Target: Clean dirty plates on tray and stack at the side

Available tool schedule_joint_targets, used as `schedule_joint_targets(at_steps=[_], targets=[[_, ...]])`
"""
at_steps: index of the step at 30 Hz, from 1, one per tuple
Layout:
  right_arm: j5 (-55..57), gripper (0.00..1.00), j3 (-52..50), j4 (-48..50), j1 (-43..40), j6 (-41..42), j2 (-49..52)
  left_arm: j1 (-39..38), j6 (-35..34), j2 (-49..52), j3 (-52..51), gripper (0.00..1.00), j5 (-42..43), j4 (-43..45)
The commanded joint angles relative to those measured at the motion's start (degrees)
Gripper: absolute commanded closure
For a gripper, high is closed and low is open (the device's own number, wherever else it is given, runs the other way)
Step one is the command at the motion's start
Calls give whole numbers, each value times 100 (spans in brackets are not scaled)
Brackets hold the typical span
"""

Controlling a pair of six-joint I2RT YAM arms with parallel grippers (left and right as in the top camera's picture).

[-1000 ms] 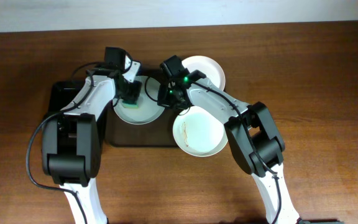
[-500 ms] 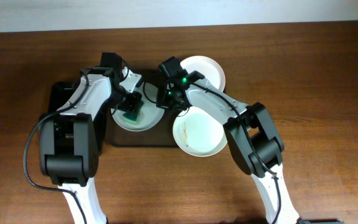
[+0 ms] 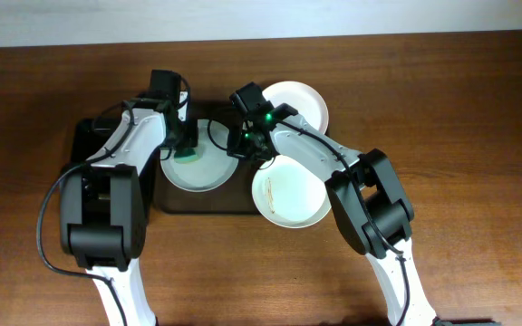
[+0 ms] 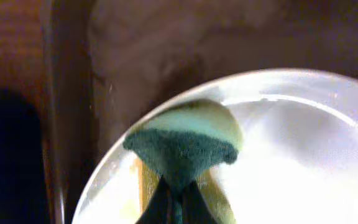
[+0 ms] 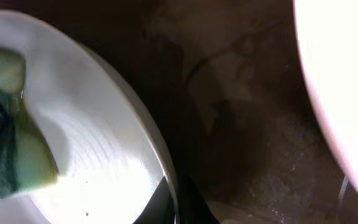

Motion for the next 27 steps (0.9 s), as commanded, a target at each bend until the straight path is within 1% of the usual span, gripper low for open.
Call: schedule_joint_targets(at_steps=[1,2,3,4,5,6,7,10,11,12,13,14,16,17,18,20,23,24,25,27], targets=[[107,96,44,13,-20,55,103,15,-111,74,-96,99,-245,-815],[105,96,44,13,-20,55,103,15,-85,74,-96,99,-186,-979],[105,96,44,13,-20,55,103,13,208,74,-96,99,149,-1126],[105,96,44,13,-20,55,103,13,643,74,-96,99,719,-1217],[103,96,44,13,-20,55,103,13,1154,74,-96,99,1473,-1257],[85,96,44,15,-20,55,103,13,1451,74,-96,99,2022,-1196],[85,96,44,15,-20,55,103,13,1478,74,-96,100,2232,-929],[85,96,44,17,-20,55,103,13,1475,74,-96,99,2264,-345],[87,96,44,17,-20,55,103,13,1449,74,-96,99,2210,-7],[90,96,44,17,-20,55,103,15,1226,74,-96,99,1932,249],[90,96,44,17,-20,52,103,15,1005,74,-96,99,1617,389],[90,96,44,17,-20,52,103,15,708,74,-96,99,1036,527],[90,96,44,17,-20,55,103,15,164,74,-96,99,-173,597],[90,96,44,20,-20,52,103,15,-59,74,-96,99,-505,538],[90,96,44,17,-20,55,103,15,-122,74,-90,99,-551,461],[90,96,44,15,-20,52,103,13,-142,72,90,99,-514,-57],[90,96,44,15,-20,52,103,9,-138,70,1102,99,-485,-1880],[87,96,44,17,-22,52,103,9,-131,70,1429,99,-450,-2310],[87,96,44,15,-24,52,103,9,26,70,1980,99,-50,-2887],[81,96,44,13,-24,52,101,59,269,68,2699,99,640,-3418]])
